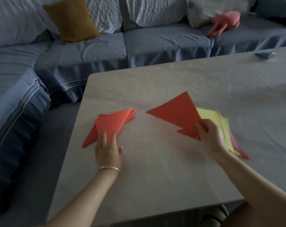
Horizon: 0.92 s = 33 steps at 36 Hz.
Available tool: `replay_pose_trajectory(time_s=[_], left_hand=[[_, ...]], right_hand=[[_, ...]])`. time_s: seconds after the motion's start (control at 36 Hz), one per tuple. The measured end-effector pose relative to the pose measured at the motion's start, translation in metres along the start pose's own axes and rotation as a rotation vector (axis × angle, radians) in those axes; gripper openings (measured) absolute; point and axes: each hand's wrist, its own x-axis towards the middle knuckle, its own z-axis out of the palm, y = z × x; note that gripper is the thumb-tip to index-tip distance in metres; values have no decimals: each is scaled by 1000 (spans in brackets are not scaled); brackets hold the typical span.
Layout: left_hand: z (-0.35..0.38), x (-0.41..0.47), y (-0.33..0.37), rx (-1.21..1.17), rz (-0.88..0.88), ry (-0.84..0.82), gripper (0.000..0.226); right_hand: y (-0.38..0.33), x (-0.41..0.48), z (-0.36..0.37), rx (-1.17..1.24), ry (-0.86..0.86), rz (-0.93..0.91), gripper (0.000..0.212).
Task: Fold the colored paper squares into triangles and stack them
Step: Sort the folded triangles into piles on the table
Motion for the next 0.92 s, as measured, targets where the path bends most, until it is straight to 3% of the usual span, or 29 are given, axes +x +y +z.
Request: replay_pose_trajectory(time_s=[0.08, 0.17, 0.22, 0.33, 0.47, 0.67, 0.75, 0.81, 0.92], left_hand=[[0, 11, -7, 43, -150, -105, 70], [0, 15, -12, 36, -178, -162, 60], [-1, 17, -16, 24, -193, -158, 49], [-6, 15, -19, -30, -187, -118, 40], [-4, 13, -26, 33, -35, -156, 59], [-12, 17, -16, 53, -75, -107, 49], [-11, 12, -15, 3, 55, -90, 46], [-8, 5, -17, -68, 267, -30, 45], [-3, -20, -17, -97, 594, -91, 47]], right_hand=[[11, 12, -23, -73, 172, 115, 21], [21, 15, -32, -206, 123, 316, 37], [24, 11, -31, -368, 59, 354, 47], [22, 0, -23, -604, 61, 220, 57], [8, -16, -4, -668, -45, 29, 49], [-9, -41, 23, -727, -217, -184, 40], [-13, -47, 28, -705, -276, -225, 37], [-16, -49, 28, -692, -282, -255, 37], [-16, -55, 31, -613, -283, -350, 40]])
